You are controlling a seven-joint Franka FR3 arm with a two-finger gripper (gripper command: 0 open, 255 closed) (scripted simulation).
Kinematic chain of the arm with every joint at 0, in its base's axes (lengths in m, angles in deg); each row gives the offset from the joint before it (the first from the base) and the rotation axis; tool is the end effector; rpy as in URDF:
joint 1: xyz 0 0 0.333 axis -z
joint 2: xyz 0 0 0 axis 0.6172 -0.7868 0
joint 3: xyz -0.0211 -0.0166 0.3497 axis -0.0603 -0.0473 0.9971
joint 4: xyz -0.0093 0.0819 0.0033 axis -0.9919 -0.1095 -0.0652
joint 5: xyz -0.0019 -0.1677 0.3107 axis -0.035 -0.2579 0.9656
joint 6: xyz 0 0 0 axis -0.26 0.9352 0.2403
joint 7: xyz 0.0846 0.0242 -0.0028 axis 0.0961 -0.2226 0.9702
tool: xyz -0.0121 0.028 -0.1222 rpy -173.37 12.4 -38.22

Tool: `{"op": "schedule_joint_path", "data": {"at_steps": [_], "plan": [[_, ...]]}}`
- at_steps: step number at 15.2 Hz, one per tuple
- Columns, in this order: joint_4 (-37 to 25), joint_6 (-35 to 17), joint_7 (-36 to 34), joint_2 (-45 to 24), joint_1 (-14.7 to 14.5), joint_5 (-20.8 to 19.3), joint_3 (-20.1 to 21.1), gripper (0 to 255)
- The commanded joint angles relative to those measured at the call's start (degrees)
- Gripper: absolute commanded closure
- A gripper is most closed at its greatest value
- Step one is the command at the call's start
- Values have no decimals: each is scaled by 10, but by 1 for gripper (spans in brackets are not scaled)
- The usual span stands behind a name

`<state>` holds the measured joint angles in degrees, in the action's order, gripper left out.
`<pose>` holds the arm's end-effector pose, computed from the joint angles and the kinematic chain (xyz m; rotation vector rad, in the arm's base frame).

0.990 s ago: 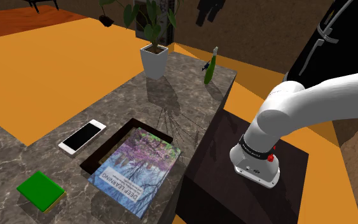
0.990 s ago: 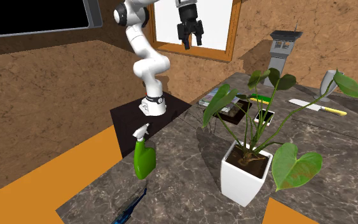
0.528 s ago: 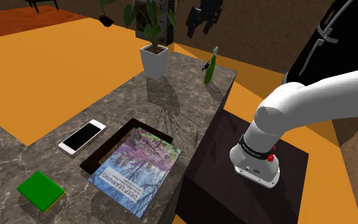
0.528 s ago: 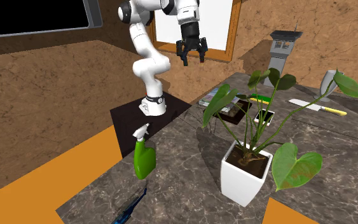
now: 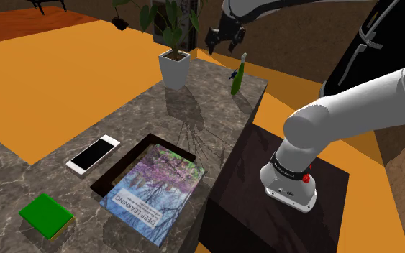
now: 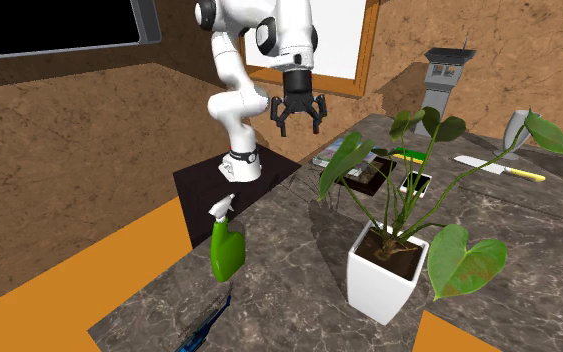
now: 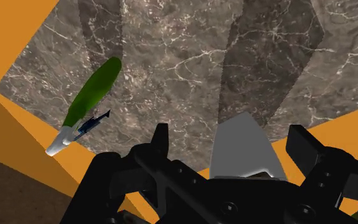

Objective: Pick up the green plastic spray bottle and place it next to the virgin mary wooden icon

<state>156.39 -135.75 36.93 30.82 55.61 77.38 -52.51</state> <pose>0.3351 -0.0674 0.5431 2.8989 -0.7173 0.5051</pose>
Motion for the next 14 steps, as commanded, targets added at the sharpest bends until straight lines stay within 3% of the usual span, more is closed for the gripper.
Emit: {"op": "schedule_joint_path", "data": {"at_steps": [1,8,14], "plan": [[5,-40,-44,-29,28,-18,10,0],[15,-153,-218,-127,138,-104,55,0],[1,-218,-408,-216,245,-226,97,0]]}}
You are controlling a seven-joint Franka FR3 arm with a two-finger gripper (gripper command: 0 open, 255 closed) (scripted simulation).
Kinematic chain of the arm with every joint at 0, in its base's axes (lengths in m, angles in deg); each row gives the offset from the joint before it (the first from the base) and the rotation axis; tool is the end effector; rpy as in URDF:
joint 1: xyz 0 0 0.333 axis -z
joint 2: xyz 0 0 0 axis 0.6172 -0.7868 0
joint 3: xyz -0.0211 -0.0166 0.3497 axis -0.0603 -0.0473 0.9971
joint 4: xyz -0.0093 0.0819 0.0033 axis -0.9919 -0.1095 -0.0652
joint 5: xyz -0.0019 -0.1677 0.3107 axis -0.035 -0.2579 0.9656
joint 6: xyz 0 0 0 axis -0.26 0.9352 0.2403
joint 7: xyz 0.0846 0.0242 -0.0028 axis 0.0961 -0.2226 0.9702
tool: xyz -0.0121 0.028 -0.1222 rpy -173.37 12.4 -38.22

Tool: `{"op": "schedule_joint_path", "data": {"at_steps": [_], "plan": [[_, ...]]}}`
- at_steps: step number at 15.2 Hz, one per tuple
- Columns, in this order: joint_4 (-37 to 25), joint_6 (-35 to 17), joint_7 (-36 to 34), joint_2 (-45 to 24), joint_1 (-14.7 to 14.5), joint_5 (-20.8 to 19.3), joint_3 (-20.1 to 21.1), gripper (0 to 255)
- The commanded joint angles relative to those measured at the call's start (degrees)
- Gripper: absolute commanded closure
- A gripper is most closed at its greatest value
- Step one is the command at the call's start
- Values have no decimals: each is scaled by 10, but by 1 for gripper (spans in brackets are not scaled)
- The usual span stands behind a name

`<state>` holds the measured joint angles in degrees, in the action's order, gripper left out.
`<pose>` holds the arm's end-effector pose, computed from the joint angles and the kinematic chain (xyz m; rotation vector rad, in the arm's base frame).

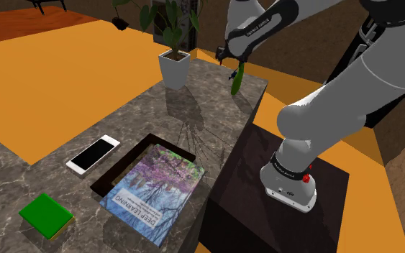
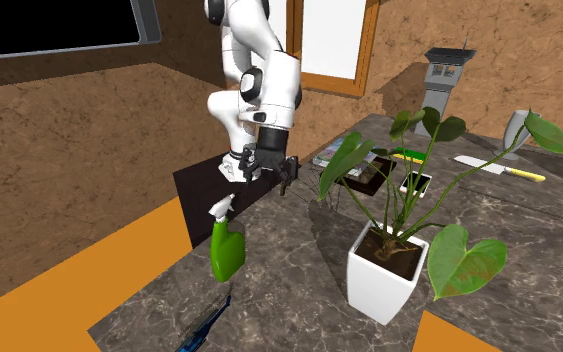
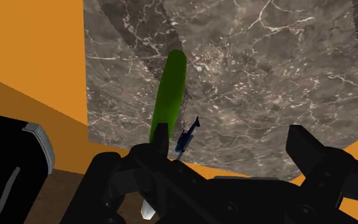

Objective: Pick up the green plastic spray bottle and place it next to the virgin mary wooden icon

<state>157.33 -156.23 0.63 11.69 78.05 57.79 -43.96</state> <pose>0.3878 -0.1778 0.4473 2.4397 -1.4349 0.5604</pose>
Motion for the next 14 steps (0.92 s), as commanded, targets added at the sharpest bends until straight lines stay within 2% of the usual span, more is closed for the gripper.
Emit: {"op": "schedule_joint_path", "data": {"at_steps": [1,4,7,14], "plan": [[-12,-20,-80,-39,38,-54,18,0],[-28,-32,-192,-85,83,-135,28,0],[-45,-35,-295,-126,113,-209,28,0],[-69,-59,-352,-188,125,-289,17,0]]}}
